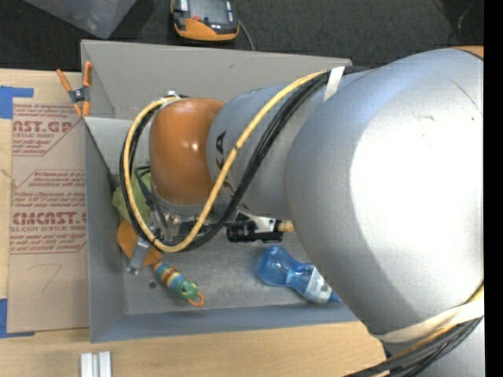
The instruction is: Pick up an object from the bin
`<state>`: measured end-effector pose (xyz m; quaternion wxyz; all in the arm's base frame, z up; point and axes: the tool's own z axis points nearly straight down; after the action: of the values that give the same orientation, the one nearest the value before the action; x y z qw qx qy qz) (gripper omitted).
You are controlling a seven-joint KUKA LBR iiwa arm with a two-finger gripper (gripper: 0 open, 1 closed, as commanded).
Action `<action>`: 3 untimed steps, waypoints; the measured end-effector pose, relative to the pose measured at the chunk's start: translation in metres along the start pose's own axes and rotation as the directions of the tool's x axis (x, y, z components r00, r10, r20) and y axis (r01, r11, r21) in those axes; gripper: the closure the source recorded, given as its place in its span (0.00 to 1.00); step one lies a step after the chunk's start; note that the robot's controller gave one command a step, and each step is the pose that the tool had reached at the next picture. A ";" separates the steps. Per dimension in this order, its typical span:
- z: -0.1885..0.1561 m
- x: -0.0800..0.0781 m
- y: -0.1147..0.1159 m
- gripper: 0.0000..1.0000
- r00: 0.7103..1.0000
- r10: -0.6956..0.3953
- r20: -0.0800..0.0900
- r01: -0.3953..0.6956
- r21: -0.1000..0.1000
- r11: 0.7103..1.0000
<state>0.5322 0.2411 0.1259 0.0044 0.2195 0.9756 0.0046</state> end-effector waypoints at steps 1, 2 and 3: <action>0.027 0.015 -0.031 0.00 0.937 -0.348 -0.020 0.348 0.005 0.938; 0.056 0.019 -0.029 0.00 0.995 0.105 -0.002 -0.105 0.001 0.995; 0.055 -0.001 -0.119 1.00 0.918 -0.395 -0.019 0.395 0.003 0.919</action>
Offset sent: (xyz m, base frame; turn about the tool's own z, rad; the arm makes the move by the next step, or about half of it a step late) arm -0.0286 -0.0186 -0.0559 0.1065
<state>0.4829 0.1338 0.0692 -0.0042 0.0182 0.9998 0.0023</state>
